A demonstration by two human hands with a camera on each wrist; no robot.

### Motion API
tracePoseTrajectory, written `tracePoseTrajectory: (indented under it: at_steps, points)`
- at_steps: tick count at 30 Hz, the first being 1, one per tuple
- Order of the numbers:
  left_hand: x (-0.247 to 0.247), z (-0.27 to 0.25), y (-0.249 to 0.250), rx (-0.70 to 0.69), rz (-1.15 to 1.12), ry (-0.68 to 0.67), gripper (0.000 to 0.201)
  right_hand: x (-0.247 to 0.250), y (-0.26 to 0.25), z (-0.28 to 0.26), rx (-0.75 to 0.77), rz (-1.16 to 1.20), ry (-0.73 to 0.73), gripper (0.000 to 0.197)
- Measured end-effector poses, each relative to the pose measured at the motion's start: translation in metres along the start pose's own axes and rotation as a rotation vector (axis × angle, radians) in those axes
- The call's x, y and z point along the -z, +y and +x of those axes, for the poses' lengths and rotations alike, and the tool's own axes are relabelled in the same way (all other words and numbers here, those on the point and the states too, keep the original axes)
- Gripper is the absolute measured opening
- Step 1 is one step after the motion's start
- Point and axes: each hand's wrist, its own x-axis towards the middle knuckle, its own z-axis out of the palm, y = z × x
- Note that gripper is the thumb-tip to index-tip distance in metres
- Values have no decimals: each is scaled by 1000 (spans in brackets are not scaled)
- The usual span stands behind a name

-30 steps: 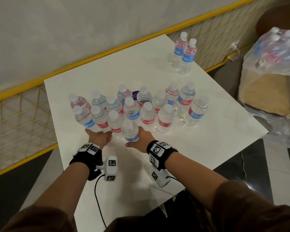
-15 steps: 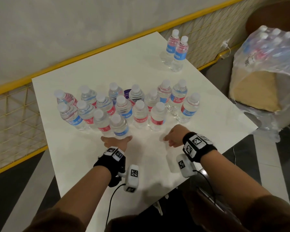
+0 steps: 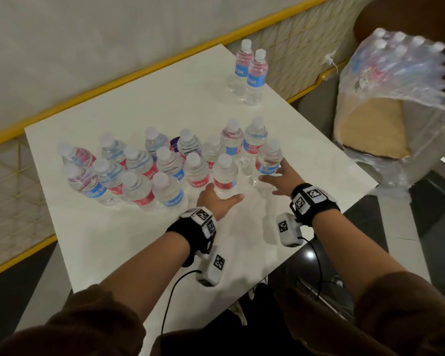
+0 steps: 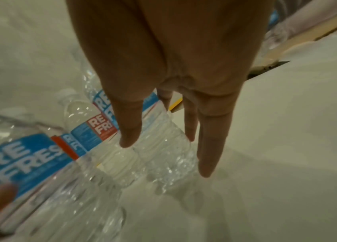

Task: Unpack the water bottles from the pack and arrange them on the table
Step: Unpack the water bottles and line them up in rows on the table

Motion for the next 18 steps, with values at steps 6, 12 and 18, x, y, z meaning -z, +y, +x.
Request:
tracePoseTrajectory:
  at_steps: [6,12,18]
  points:
    - [-18,5,15,-15,-156,181,98,-11,0,-7,97,-202,-121,78]
    - [-16,-3,8,-51,-206,329,63,-30,-5,-10,164,-302,-179,82]
    - [-3,-4,-5,140,-290,393,70,-61,-12,-7,245,-358,-238,82]
